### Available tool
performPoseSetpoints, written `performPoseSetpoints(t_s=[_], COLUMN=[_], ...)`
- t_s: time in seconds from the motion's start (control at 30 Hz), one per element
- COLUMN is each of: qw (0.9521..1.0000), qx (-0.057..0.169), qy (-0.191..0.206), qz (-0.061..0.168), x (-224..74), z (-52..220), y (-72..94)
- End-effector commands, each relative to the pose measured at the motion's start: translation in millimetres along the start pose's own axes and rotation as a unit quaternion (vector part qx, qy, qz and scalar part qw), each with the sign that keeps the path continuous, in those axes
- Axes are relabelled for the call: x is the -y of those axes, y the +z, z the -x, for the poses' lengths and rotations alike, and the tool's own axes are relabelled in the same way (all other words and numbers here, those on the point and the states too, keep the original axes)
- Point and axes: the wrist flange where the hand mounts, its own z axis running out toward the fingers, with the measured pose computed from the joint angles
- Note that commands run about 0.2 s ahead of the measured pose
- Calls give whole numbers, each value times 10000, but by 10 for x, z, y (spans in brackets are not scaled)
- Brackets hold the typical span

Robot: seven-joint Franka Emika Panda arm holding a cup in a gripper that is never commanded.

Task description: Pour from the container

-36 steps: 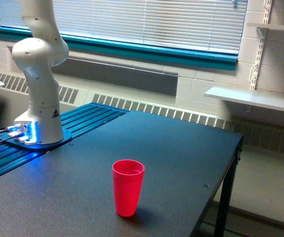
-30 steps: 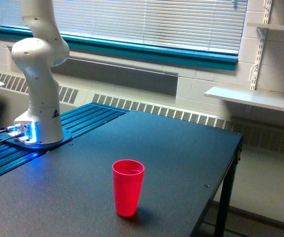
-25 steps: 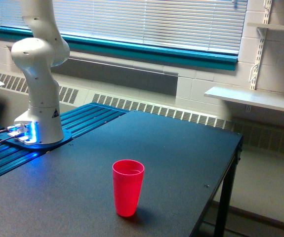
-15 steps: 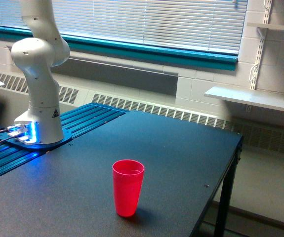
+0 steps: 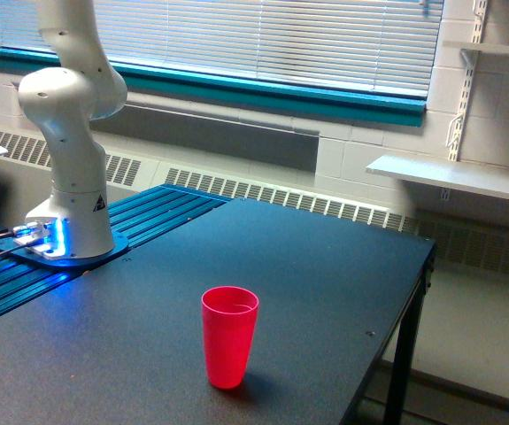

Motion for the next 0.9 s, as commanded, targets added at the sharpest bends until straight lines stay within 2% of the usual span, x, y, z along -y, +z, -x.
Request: performPoseSetpoints(t_s=[0.03, 0.27, 0.6, 0.8, 0.9], qw=[9962, 9891, 9756, 9644, 9577], qx=[-132, -164, -149, -42, -7], qy=[769, 1152, 1738, 2037, 2254], qz=[388, 904, 1337, 1689, 1788], x=[-466, -939, -1468, -1764, -1903], z=[-236, -288, -190, -24, 25], y=[101, 214, 179, 195, 196])
